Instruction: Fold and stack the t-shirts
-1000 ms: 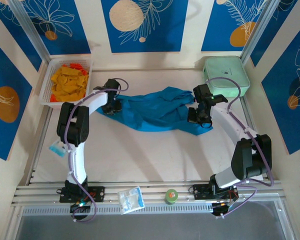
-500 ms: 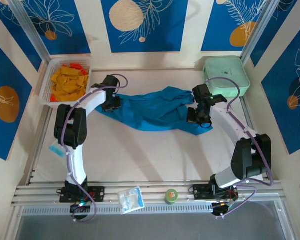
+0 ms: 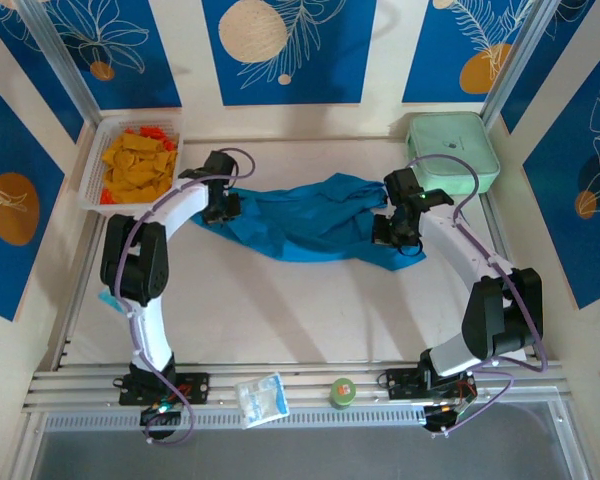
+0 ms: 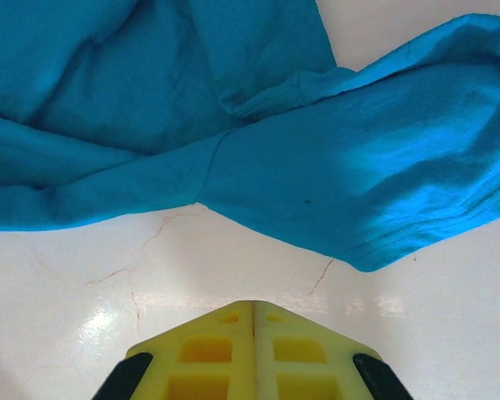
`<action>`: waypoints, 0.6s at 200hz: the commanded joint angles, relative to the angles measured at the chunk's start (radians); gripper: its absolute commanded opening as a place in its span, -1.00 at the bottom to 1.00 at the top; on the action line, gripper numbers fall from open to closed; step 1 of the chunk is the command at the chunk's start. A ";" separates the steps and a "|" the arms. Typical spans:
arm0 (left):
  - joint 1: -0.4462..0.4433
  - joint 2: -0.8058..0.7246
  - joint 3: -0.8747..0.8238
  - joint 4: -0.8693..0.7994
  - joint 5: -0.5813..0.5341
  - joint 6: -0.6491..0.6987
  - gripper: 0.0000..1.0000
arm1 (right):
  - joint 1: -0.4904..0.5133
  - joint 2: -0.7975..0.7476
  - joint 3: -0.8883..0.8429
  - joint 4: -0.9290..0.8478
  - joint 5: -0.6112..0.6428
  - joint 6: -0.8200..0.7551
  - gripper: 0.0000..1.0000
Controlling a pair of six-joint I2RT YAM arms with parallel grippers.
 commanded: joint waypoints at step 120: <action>-0.156 -1.046 -0.748 -0.313 -0.098 -0.347 -1.00 | 0.031 -0.115 -0.138 0.031 -0.090 0.033 -0.89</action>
